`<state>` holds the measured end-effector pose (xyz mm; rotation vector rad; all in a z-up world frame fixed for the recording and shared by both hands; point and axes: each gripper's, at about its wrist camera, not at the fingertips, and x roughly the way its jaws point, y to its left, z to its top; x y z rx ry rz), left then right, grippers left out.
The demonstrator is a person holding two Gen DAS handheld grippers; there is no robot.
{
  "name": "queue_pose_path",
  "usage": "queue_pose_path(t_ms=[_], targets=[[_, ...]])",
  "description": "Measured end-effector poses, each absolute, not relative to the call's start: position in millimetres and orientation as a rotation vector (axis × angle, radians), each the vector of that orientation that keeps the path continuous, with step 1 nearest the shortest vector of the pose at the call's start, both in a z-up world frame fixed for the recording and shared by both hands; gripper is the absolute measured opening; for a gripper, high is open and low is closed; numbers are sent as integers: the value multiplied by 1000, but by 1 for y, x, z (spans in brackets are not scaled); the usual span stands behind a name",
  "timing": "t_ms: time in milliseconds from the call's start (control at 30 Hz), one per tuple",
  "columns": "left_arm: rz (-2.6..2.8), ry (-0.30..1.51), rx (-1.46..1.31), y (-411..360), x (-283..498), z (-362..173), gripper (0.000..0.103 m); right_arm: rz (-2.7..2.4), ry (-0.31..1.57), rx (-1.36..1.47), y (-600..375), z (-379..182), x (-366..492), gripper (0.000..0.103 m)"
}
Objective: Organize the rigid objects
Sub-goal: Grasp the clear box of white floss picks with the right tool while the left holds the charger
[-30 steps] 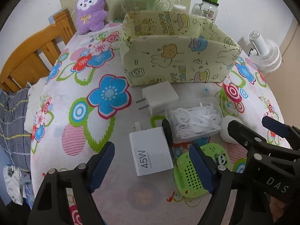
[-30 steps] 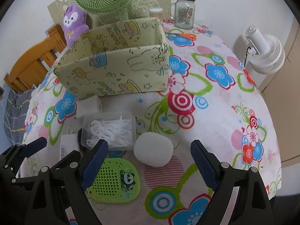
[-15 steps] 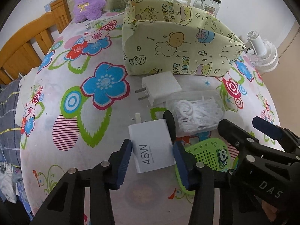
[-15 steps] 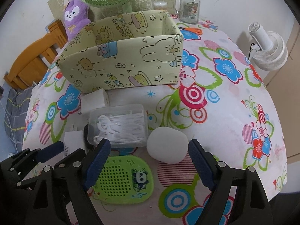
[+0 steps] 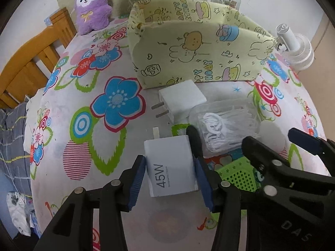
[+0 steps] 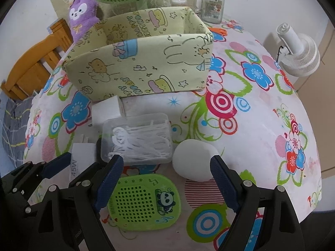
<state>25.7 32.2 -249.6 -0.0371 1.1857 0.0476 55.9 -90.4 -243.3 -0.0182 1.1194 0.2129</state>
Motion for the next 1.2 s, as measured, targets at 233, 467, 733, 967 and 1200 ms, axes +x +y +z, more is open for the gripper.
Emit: queue_pose_path(t_ms=[233,467,733,967,1200], targets=[[53,1192,-52,32,31,-257,52,210,1129,-15,-93,-248,61,87],[48,1202,-77,37,36,-262,49,254,1119,-38,-78,-248,69,87],[43,1217,-72,48,38,-261,48,303,1134,-74,-55,-252,76,87],[54,1222,-79,55,39,-261,48,283,1150,-85,-44,-259,82,87],[45,1223,-72,55,41,-261,48,257,1151,-91,-40,-266,86,86]])
